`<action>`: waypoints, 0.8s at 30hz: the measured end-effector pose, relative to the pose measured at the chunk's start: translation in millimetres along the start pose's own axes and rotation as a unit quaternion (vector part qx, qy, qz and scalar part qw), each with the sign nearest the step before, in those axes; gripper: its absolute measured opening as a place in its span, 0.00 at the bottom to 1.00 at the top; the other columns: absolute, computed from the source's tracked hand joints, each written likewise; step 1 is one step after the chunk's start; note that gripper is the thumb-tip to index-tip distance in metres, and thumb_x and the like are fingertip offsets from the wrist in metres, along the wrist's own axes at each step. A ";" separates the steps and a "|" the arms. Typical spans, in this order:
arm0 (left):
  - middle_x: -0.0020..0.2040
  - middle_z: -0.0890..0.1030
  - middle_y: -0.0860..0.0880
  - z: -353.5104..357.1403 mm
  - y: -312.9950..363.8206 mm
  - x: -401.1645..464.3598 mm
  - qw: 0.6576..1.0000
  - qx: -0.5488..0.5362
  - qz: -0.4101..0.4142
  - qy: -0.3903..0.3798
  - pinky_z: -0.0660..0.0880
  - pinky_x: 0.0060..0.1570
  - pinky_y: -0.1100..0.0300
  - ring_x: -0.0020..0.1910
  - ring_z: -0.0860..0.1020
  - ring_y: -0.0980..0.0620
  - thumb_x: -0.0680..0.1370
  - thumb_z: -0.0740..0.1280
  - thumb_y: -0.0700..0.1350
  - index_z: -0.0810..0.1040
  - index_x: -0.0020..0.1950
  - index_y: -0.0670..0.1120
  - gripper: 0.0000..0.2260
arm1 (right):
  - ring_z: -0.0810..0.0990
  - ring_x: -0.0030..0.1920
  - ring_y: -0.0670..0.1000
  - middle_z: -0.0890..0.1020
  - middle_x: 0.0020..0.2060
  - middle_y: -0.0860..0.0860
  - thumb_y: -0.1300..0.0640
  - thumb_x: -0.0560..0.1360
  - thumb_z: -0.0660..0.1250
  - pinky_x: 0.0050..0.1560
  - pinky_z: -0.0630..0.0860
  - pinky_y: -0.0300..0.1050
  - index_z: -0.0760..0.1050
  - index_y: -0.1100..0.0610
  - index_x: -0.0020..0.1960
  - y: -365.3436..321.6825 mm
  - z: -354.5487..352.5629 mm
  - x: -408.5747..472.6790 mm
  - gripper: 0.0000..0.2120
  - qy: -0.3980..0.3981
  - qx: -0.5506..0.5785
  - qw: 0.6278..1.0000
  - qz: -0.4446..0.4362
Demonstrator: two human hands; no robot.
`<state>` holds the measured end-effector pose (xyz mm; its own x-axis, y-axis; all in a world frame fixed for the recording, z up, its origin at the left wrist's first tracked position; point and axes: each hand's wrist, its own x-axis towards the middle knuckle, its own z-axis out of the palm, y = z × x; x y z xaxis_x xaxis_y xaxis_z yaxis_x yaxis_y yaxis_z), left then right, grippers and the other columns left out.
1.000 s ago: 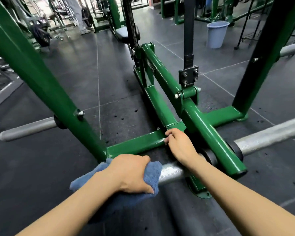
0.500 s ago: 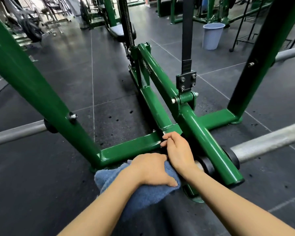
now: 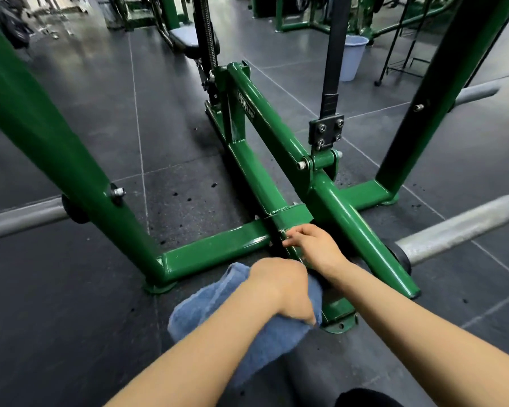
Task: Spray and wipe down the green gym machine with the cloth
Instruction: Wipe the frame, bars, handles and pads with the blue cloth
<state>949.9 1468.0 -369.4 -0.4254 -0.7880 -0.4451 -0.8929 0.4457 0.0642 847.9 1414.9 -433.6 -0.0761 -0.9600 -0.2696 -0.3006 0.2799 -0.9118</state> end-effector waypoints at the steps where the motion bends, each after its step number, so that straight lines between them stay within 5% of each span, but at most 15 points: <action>1: 0.49 0.78 0.49 -4.3 -3.3 2.8 0.999 -0.026 -0.007 -0.036 0.70 0.44 0.57 0.48 0.77 0.46 0.69 0.71 0.61 0.73 0.52 0.47 0.22 | 0.77 0.44 0.47 0.83 0.40 0.48 0.60 0.78 0.62 0.45 0.69 0.40 0.75 0.53 0.42 -0.8 -0.9 -0.8 0.07 -0.007 0.005 1.000 0.003; 3: 0.50 0.79 0.49 -1.6 -3.5 0.1 0.999 -0.033 -0.019 -0.021 0.70 0.44 0.56 0.49 0.78 0.46 0.70 0.70 0.61 0.74 0.53 0.47 0.22 | 0.80 0.49 0.50 0.84 0.45 0.52 0.57 0.79 0.61 0.50 0.71 0.41 0.77 0.56 0.47 -2.9 -2.7 -5.8 0.07 -0.063 0.005 0.998 0.004; 6: 0.55 0.76 0.47 22.6 10.1 -25.9 0.990 0.005 -0.051 0.129 0.69 0.47 0.52 0.53 0.76 0.45 0.74 0.66 0.57 0.70 0.57 0.46 0.20 | 0.79 0.55 0.48 0.82 0.53 0.50 0.46 0.81 0.57 0.61 0.72 0.41 0.79 0.58 0.57 -10.8 -6.9 -17.3 0.19 -0.204 -0.098 0.974 0.005; 9: 0.56 0.71 0.47 41.8 18.2 -48.6 0.977 0.034 -0.055 0.201 0.68 0.54 0.52 0.55 0.72 0.45 0.73 0.66 0.55 0.67 0.60 0.46 0.21 | 0.79 0.55 0.48 0.82 0.54 0.49 0.34 0.79 0.50 0.61 0.71 0.43 0.82 0.55 0.53 -19.7 -7.5 -26.3 0.30 -0.267 -0.228 0.936 0.015; 12: 0.64 0.68 0.50 38.9 10.6 -58.2 0.986 -0.038 -0.028 0.160 0.61 0.69 0.52 0.64 0.67 0.49 0.70 0.67 0.58 0.64 0.68 0.48 0.31 | 0.78 0.53 0.49 0.81 0.52 0.51 0.33 0.79 0.49 0.57 0.70 0.44 0.79 0.50 0.44 -24.9 -7.7 -35.0 0.27 -0.288 -0.260 0.922 -0.004; 14: 0.68 0.67 0.55 25.1 -0.2 -62.0 0.992 -0.082 -0.008 0.093 0.50 0.75 0.49 0.70 0.62 0.52 0.67 0.68 0.65 0.63 0.72 0.51 0.37 | 0.77 0.47 0.50 0.80 0.44 0.50 0.36 0.80 0.48 0.52 0.70 0.45 0.73 0.47 0.35 -19.2 -8.0 -40.8 0.25 -0.274 -0.289 0.912 -0.093; 17: 0.63 0.72 0.59 12.4 -19.1 -60.9 0.988 -0.077 -0.054 0.123 0.44 0.75 0.47 0.70 0.64 0.55 0.66 0.64 0.72 0.70 0.67 0.55 0.35 | 0.75 0.39 0.56 0.78 0.35 0.52 0.37 0.80 0.41 0.45 0.69 0.48 0.68 0.52 0.35 -0.2 -12.8 -47.5 0.28 -0.170 -0.389 0.866 -0.264; 20: 0.56 0.73 0.56 16.7 -23.4 -53.6 0.990 -0.055 -0.092 0.092 0.59 0.70 0.50 0.61 0.71 0.54 0.61 0.66 0.74 0.69 0.61 0.53 0.37 | 0.73 0.34 0.57 0.77 0.31 0.53 0.41 0.78 0.37 0.50 0.66 0.50 0.66 0.52 0.37 11.2 -15.8 -44.5 0.26 -0.113 -0.486 0.787 -0.365; 24: 0.49 0.78 0.51 17.4 -8.3 -26.7 0.998 0.007 -0.056 0.019 0.72 0.47 0.55 0.50 0.78 0.48 0.64 0.68 0.70 0.71 0.54 0.48 0.31 | 0.70 0.24 0.54 0.73 0.20 0.50 0.48 0.79 0.50 0.49 0.69 0.49 0.70 0.51 0.27 17.4 -23.7 -29.9 0.24 0.014 -0.527 0.688 -0.499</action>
<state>971.3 1492.6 -373.6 -0.3292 -0.8483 -0.4146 -0.9327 0.3606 0.0028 822.4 1448.1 -434.0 0.6539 -0.6724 0.3468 -0.7378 -0.6682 0.0957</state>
